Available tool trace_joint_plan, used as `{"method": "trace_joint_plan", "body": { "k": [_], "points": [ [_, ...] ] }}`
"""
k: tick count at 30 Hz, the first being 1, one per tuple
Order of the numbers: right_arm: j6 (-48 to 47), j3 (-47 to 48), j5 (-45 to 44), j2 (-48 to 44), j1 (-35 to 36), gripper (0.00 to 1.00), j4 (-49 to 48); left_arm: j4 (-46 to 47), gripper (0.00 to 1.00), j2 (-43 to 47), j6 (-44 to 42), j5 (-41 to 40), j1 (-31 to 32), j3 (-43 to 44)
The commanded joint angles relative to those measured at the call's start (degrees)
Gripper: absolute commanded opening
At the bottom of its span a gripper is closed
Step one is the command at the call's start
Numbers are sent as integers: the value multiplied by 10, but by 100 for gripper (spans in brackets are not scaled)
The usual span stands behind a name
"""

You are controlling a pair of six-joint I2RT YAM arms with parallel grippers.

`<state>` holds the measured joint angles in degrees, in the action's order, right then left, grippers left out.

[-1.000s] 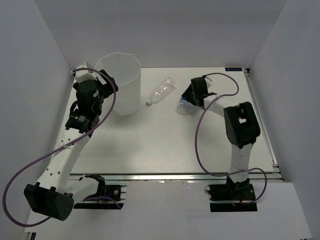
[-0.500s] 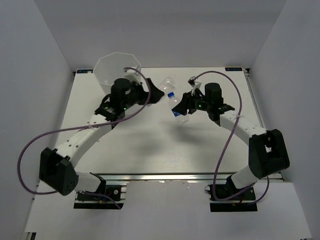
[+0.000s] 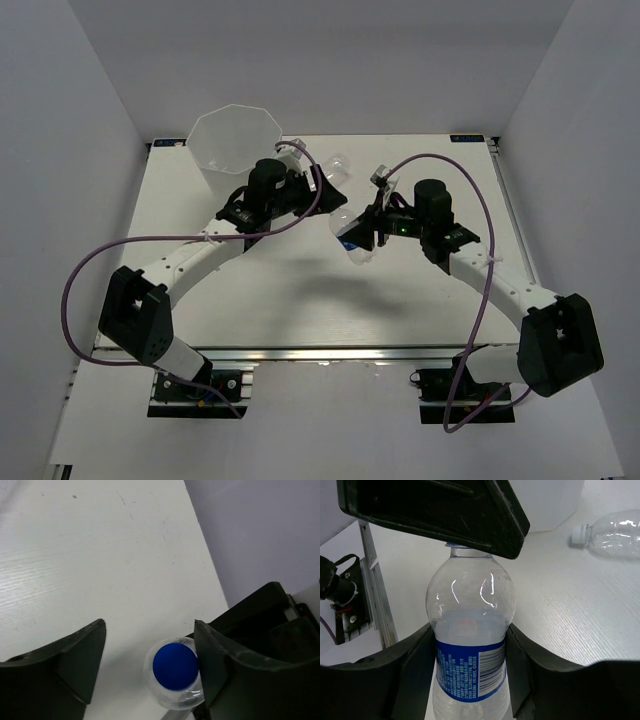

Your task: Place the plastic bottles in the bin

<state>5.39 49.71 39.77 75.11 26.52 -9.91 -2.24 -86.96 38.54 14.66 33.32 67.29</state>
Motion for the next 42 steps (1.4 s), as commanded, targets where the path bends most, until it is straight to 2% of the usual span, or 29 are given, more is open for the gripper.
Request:
{"method": "trace_joint_plan", "body": {
  "k": [1,2,7,8,11,12,15,16,18,19,20,26,28,29,32,33,35,36,39,42],
  "points": [
    [16,-6,-28,-16,4,26,-59,18,74,0,12,19,4,12],
    [20,-8,-30,-17,5,26,-66,18,59,0,12,17,4,11],
    [50,-6,-87,-15,9,26,-92,18,38,1,12,17,7,13],
    [52,-2,-90,-11,11,26,-92,18,28,1,12,9,8,13],
    [57,8,-87,-3,16,31,-100,16,10,-3,9,2,9,21],
    [62,10,-91,-3,18,32,-104,11,0,-4,7,-4,9,25],
    [92,14,-119,0,21,32,-114,5,0,-6,7,-21,10,28],
    [97,20,-128,5,22,32,-114,0,17,-7,5,-31,10,29],
    [114,27,-134,9,22,31,-114,-2,40,-8,2,-37,13,32],
    [118,35,-131,16,22,31,-114,0,50,-9,1,-38,14,32],
    [126,38,-129,20,23,31,-114,1,50,-9,0,-38,15,32],
    [151,66,-123,49,26,33,-110,1,46,-13,-7,-47,20,36],
    [155,71,-120,54,28,33,-110,-4,39,-15,-11,-55,20,37],
    [154,72,-117,54,29,33,-112,-5,27,-16,-12,-64,20,40],
    [147,71,-114,53,30,46,-108,-15,7,-21,-16,-78,20,50],
    [143,72,-114,52,30,57,-98,-21,0,-22,-18,-92,20,57],
    [131,78,-123,50,30,81,-77,-47,0,-30,-33,-118,19,74],
    [125,85,-125,50,30,89,-54,-56,0,-34,-37,-138,17,98],
    [105,93,-128,45,30,89,-26,-87,0,-49,-55,-170,-3,155],
    [85,93,-119,29,30,89,-8,-89,0,-61,-64,-157,-34,204]
  ]
}}
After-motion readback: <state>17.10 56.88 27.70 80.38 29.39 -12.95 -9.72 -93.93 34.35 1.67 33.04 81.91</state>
